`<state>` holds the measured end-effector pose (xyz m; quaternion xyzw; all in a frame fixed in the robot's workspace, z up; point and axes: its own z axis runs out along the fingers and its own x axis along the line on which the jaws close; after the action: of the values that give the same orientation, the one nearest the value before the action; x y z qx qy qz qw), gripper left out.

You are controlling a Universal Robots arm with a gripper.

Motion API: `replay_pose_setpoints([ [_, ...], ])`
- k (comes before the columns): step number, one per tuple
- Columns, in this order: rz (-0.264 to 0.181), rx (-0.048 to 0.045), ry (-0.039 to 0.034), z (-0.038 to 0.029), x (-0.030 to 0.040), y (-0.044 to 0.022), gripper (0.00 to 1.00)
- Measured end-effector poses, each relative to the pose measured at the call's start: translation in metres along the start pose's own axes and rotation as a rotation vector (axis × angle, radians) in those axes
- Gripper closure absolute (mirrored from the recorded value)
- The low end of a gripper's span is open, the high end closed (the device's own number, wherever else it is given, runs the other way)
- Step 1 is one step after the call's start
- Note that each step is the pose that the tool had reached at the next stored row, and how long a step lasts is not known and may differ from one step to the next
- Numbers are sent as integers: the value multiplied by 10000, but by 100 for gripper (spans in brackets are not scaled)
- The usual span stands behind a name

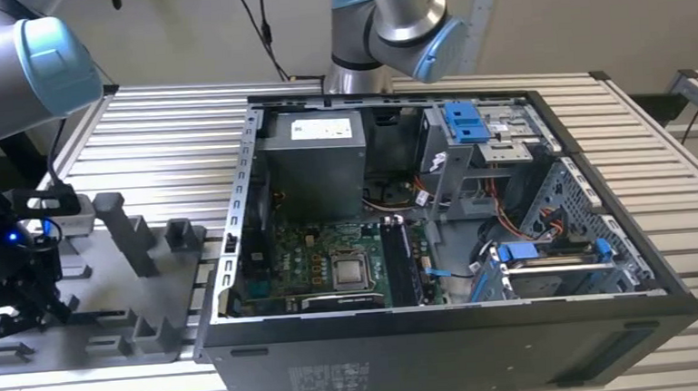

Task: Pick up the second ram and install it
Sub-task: 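Pick up the second ram and move it above second insertion slot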

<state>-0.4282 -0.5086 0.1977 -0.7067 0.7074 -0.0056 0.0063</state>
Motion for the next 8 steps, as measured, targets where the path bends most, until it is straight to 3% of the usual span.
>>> replay_pose_setpoints([
  [8,1,3,-3,0,0,0,86],
])
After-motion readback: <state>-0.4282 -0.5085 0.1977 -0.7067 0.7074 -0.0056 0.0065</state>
